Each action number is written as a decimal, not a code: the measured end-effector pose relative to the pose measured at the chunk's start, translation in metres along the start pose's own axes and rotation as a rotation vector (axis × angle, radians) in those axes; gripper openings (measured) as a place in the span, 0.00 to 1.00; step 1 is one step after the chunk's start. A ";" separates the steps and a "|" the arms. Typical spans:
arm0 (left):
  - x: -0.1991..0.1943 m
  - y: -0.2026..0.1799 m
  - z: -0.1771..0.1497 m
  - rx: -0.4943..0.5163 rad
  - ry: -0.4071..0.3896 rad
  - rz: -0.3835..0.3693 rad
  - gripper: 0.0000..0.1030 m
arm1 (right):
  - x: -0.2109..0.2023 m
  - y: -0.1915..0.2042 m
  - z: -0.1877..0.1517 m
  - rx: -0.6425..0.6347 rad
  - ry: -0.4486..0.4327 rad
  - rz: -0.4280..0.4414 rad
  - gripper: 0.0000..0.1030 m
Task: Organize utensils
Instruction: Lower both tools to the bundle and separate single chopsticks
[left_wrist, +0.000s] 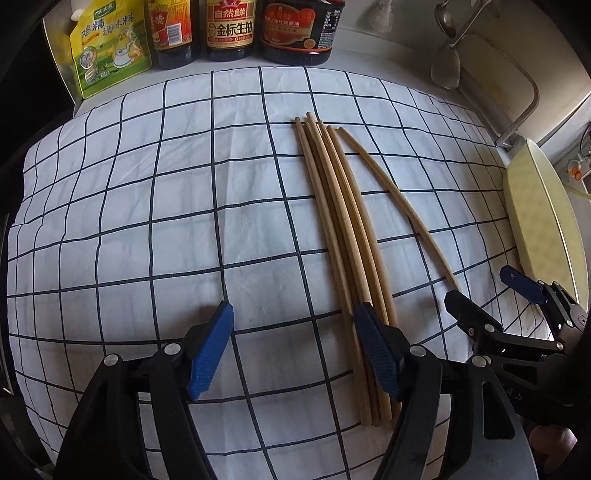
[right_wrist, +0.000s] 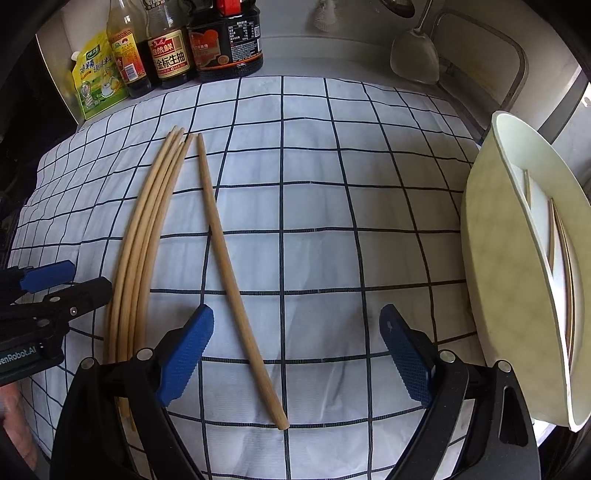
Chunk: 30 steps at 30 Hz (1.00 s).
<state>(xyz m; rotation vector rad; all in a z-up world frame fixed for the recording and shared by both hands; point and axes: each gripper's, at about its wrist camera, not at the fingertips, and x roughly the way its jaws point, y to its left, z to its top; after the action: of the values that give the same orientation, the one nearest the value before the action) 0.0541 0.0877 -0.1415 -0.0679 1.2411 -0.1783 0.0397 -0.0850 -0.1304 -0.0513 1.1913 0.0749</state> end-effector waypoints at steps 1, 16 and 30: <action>0.000 -0.001 0.000 0.003 -0.003 0.004 0.68 | 0.000 0.000 0.000 -0.001 -0.001 0.002 0.84; 0.012 0.002 0.009 -0.025 -0.014 0.135 0.82 | 0.005 0.008 0.003 -0.038 -0.007 0.000 0.84; 0.011 0.031 0.008 -0.054 -0.024 0.175 0.87 | 0.013 0.014 0.015 -0.082 -0.040 -0.017 0.84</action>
<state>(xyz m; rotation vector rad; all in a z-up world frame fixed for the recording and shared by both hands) 0.0679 0.1160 -0.1540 -0.0081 1.2209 0.0085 0.0573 -0.0697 -0.1374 -0.1313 1.1473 0.1091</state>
